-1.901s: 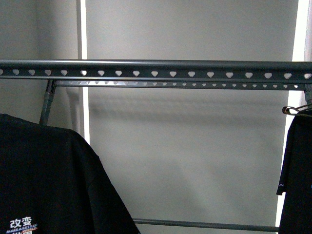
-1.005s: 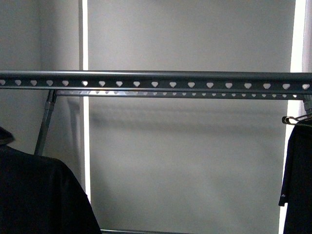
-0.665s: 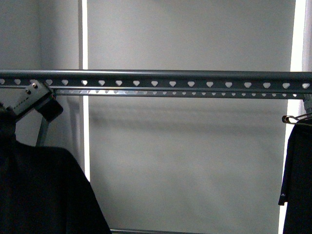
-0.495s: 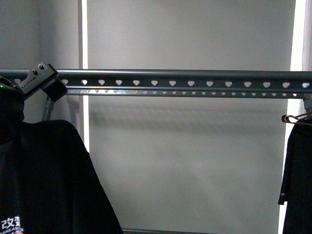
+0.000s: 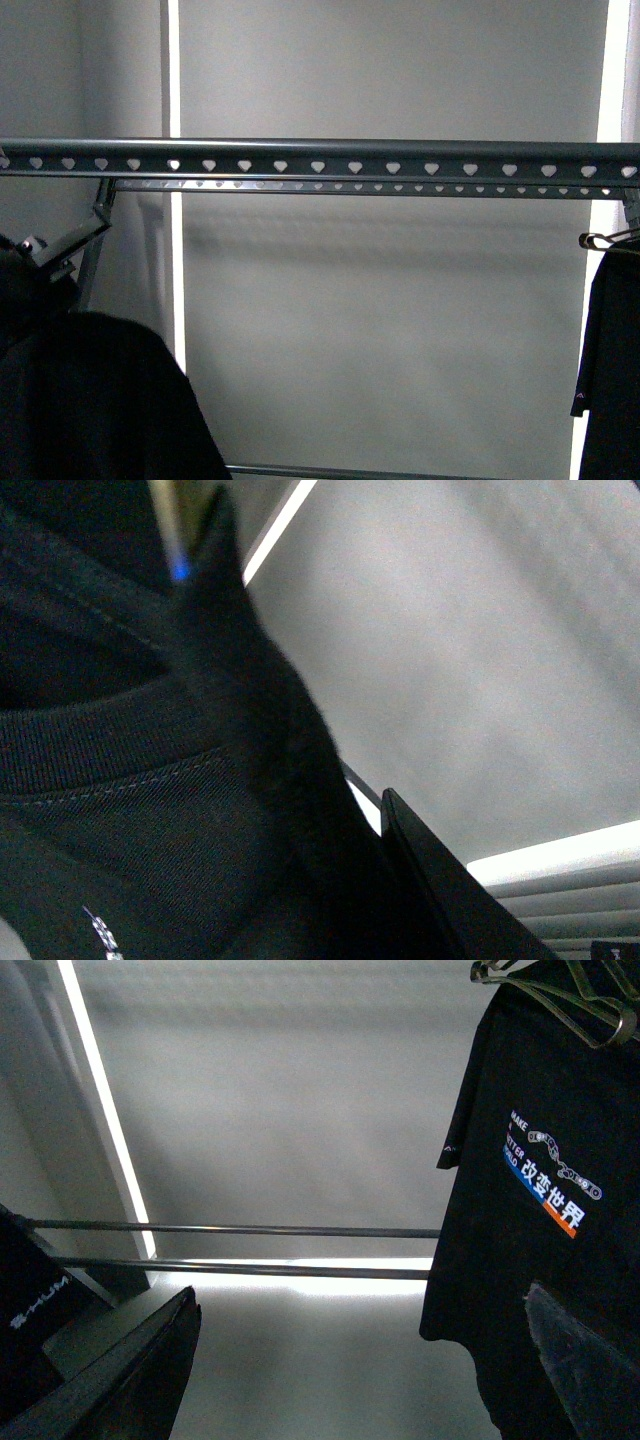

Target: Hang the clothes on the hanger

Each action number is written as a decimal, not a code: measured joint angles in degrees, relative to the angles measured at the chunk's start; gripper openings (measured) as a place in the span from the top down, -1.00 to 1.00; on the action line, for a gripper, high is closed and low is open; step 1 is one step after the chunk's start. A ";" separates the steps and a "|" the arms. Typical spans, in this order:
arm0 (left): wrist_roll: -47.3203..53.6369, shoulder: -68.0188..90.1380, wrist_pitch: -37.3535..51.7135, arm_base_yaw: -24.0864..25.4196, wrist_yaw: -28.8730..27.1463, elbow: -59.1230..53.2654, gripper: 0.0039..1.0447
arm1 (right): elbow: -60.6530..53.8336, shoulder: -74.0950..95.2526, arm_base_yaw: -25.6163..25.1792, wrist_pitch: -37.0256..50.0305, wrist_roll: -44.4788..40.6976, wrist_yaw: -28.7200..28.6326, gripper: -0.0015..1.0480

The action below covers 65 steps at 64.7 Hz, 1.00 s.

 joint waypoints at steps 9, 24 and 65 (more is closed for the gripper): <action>1.84 -5.09 0.00 -0.02 3.63 -7.30 0.90 | 0.00 0.00 0.00 0.00 0.00 0.00 -0.86; 10.71 -18.05 -3.82 -1.33 13.40 -18.03 0.91 | 0.00 0.00 0.00 0.00 0.00 0.00 -0.86; 74.82 -25.11 -24.37 -3.08 49.59 -16.09 0.92 | 0.00 0.00 0.00 0.00 0.00 0.02 -0.86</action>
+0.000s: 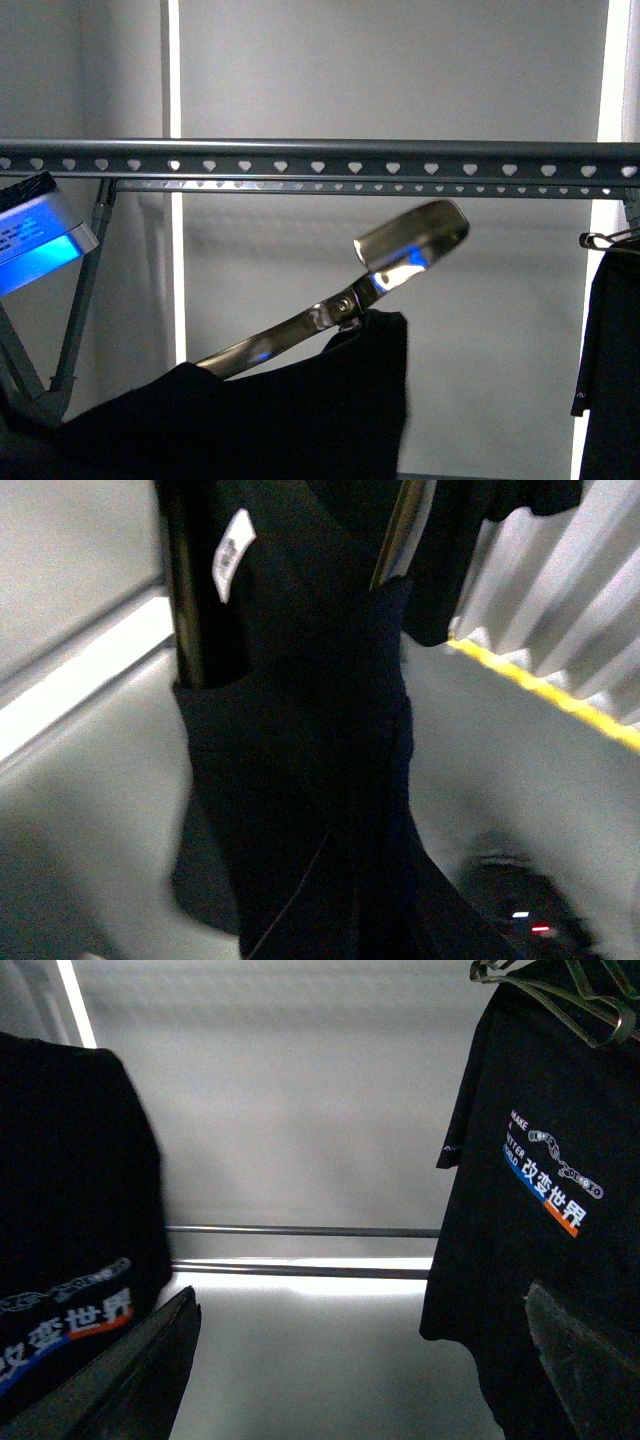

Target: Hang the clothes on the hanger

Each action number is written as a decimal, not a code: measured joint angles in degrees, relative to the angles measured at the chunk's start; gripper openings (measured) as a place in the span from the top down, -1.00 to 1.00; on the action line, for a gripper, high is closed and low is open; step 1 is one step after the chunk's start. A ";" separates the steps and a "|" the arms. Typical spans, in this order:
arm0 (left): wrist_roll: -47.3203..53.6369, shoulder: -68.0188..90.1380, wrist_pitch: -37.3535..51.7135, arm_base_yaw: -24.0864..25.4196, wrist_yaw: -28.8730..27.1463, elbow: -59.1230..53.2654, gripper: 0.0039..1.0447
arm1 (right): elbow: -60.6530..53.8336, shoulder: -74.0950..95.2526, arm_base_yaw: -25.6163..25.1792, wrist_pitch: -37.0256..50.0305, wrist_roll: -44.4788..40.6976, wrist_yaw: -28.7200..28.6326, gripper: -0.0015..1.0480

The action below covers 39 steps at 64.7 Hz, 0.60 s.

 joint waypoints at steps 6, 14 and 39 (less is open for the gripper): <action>17.75 4.74 4.33 2.27 1.51 3.13 0.92 | 0.00 0.00 0.00 0.00 0.00 -0.02 -0.86; 30.25 7.32 5.64 2.75 3.39 5.90 0.92 | 0.00 0.00 0.00 0.00 0.00 0.00 -0.86; 54.05 11.78 10.75 -2.93 5.49 11.54 0.92 | 0.00 0.00 0.00 0.00 0.00 0.00 -0.86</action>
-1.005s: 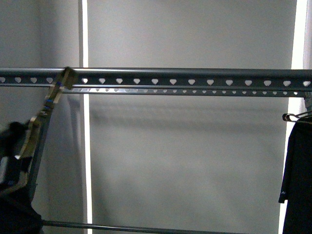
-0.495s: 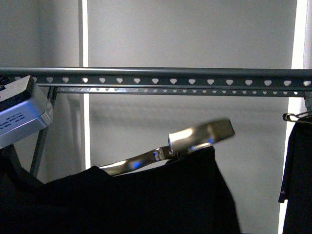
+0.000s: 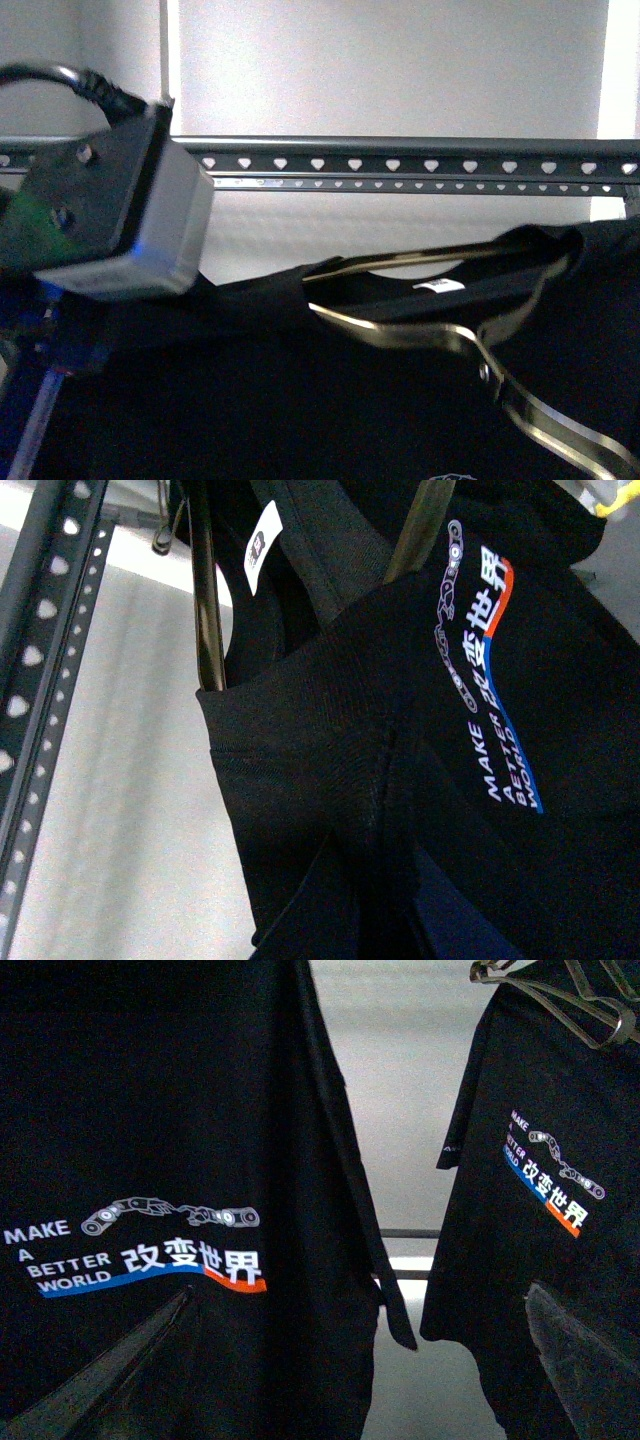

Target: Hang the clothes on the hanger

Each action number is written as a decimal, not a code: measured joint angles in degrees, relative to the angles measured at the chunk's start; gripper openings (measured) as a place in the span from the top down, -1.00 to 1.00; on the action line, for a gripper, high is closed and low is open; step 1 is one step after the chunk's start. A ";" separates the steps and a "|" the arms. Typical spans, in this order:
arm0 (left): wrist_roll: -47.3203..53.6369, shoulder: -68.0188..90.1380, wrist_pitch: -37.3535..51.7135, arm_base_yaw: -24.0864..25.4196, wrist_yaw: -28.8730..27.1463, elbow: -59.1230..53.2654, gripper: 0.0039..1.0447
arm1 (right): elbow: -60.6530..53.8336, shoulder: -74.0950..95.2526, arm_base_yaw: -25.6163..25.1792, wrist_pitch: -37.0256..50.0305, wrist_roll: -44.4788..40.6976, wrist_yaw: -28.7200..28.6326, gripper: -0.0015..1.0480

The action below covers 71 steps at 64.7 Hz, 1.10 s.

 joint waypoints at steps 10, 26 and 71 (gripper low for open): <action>12.48 3.93 0.87 0.13 -1.49 0.11 0.92 | 0.00 0.00 0.00 0.00 0.00 0.00 -0.86; 15.93 3.91 0.98 0.22 -1.77 0.11 0.92 | 0.92 1.42 -1.86 -2.27 -1.03 -5.60 -0.86; 16.68 3.91 0.98 0.42 -1.84 0.11 0.92 | 21.07 47.10 -9.27 22.08 -74.82 -45.05 -0.86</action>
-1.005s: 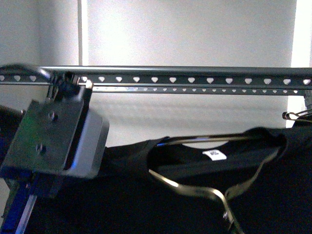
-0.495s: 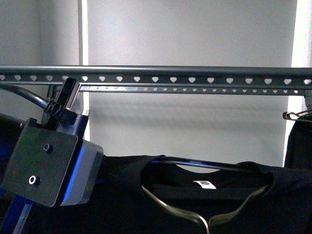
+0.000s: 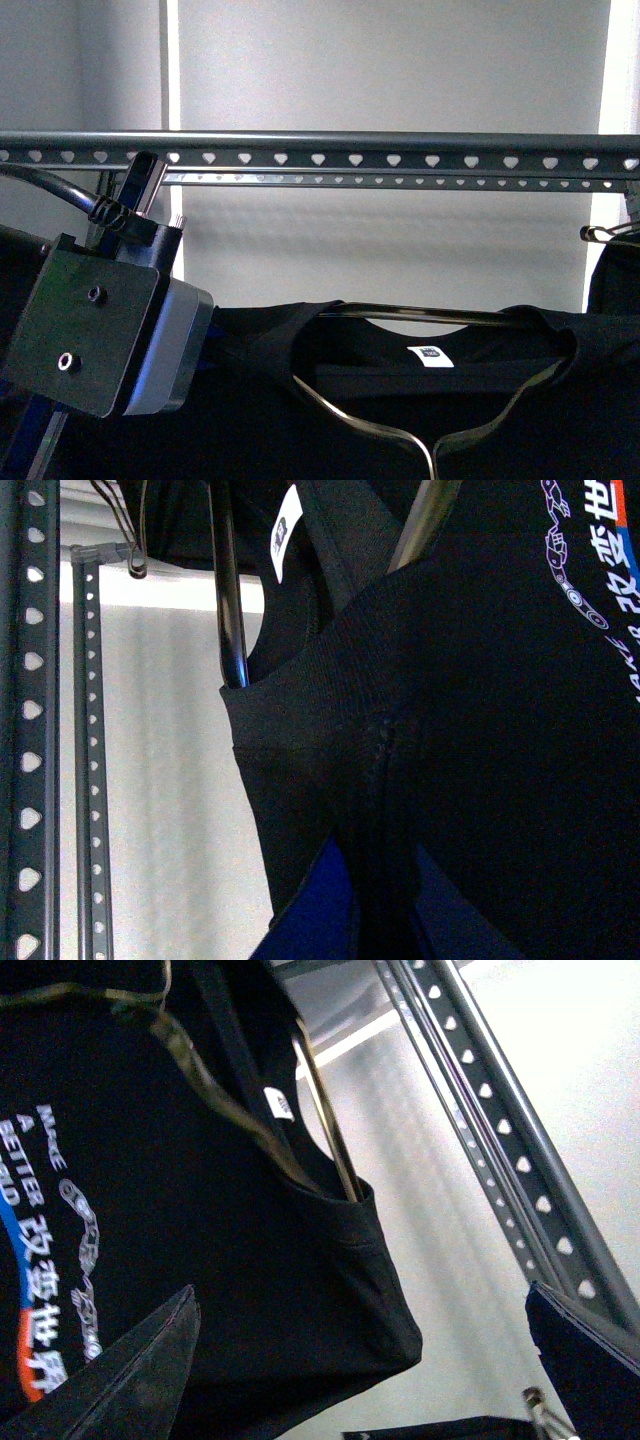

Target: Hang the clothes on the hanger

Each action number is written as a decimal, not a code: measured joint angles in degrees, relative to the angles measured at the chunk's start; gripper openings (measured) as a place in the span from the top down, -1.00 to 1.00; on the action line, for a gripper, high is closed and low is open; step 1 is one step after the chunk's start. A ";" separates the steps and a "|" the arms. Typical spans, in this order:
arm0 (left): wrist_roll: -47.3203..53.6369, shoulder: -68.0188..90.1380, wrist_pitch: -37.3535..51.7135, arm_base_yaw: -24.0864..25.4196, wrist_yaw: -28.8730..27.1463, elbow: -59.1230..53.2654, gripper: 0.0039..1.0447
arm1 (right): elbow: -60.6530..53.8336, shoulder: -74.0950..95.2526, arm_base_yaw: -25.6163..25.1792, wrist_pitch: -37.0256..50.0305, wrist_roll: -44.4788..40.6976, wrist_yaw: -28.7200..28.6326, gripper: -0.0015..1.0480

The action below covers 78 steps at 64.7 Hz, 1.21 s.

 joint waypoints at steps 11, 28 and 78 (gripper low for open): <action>0.00 0.00 0.00 0.00 0.04 0.00 0.92 | 4.90 10.12 2.27 0.20 -11.45 3.32 -0.86; 0.04 0.00 0.00 0.00 0.02 0.00 0.92 | 12.13 23.89 4.76 1.70 -17.42 6.84 -0.86; -0.09 0.00 0.00 0.00 0.11 0.00 0.92 | 23.91 35.80 7.85 2.86 -9.40 13.86 0.73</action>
